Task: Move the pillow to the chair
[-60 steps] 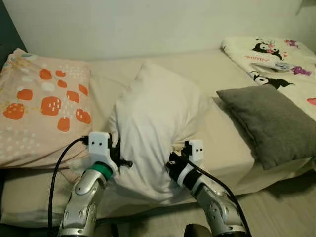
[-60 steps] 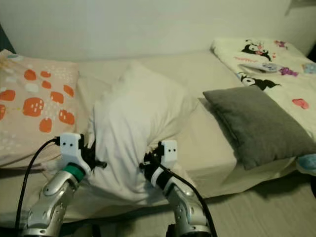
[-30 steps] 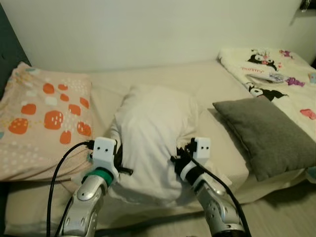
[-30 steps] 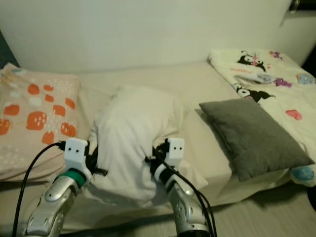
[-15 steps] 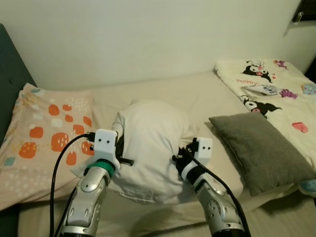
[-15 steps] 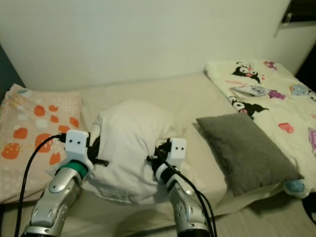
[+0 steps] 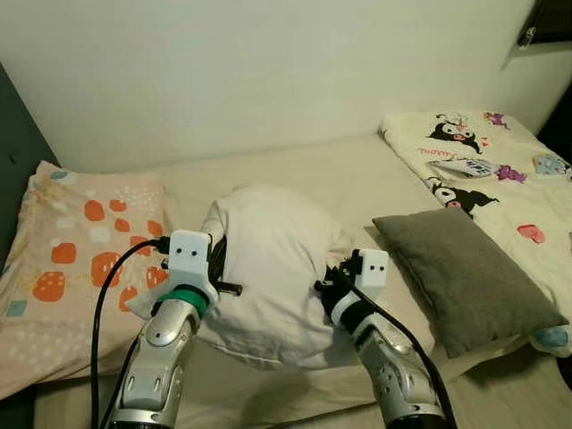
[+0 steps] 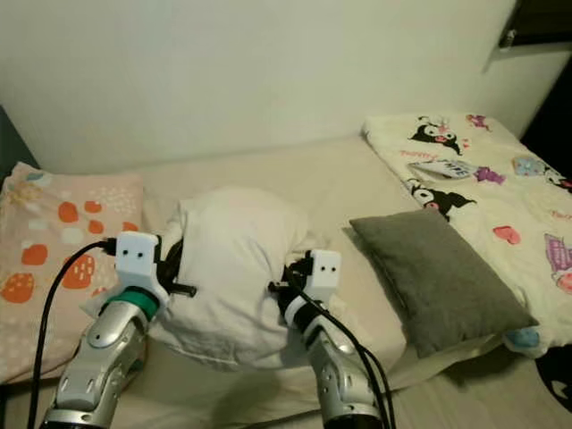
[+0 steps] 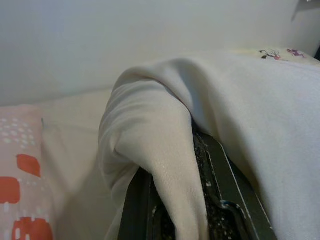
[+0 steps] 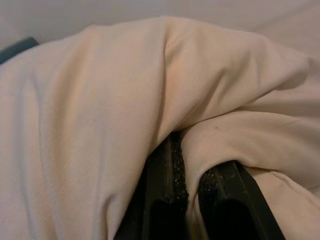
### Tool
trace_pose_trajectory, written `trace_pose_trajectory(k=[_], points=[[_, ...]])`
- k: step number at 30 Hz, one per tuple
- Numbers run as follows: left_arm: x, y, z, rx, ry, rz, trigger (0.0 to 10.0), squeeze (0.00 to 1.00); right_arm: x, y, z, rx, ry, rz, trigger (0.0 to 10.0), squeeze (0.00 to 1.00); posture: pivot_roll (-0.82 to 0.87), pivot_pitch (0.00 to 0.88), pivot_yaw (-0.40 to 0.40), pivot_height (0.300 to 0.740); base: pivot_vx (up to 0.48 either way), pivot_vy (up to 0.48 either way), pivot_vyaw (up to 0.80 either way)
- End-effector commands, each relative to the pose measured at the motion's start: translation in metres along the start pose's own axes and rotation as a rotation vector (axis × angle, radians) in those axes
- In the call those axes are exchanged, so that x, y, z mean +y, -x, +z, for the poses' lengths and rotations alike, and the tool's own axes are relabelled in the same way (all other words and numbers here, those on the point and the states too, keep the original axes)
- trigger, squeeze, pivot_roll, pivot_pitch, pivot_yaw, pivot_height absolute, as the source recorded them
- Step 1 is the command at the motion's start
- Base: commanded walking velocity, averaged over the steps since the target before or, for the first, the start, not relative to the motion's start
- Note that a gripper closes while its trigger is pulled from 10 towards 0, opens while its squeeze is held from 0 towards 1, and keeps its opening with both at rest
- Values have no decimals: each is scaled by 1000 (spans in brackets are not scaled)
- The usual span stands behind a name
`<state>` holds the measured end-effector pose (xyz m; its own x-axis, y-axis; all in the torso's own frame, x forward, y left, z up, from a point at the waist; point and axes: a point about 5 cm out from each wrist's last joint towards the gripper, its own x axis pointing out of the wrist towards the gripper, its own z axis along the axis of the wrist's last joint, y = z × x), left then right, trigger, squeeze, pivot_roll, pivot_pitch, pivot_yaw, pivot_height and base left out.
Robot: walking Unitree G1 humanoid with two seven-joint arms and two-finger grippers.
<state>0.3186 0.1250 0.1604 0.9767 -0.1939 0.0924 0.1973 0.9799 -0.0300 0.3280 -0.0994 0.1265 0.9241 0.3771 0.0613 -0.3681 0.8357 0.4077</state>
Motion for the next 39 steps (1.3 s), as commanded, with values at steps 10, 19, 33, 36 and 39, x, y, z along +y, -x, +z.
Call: trace_pose_trajectory(k=[10, 19, 33, 36, 39], points=[[-7, -23, 49, -241, 24, -7, 10000, 0, 19, -13, 38, -148, -117, 78, 10000, 0, 77, 4, 59, 740, 0, 0, -361], [-27, -33, 85, -341, 21, -102, 10000, 0, 24, -16, 60, -215, -95, 98, 10000, 0, 68, 10, 62, 740, 0, 0, -800], [-31, -34, 123, -472, -6, -173, 10000, 0, 38, -15, 94, -323, -125, 146, 10000, 0, 58, 12, 56, 740, 0, 0, -800], [-34, -34, 136, -511, -16, -207, 10000, 0, 49, -17, 110, -370, -123, 191, 10000, 0, 63, 10, 47, 740, 0, 0, -800], [-36, -34, 144, -537, -4, -215, 10000, 0, 52, -17, 119, -395, -131, 207, 10000, 0, 63, 10, 47, 740, 0, 0, -800]])
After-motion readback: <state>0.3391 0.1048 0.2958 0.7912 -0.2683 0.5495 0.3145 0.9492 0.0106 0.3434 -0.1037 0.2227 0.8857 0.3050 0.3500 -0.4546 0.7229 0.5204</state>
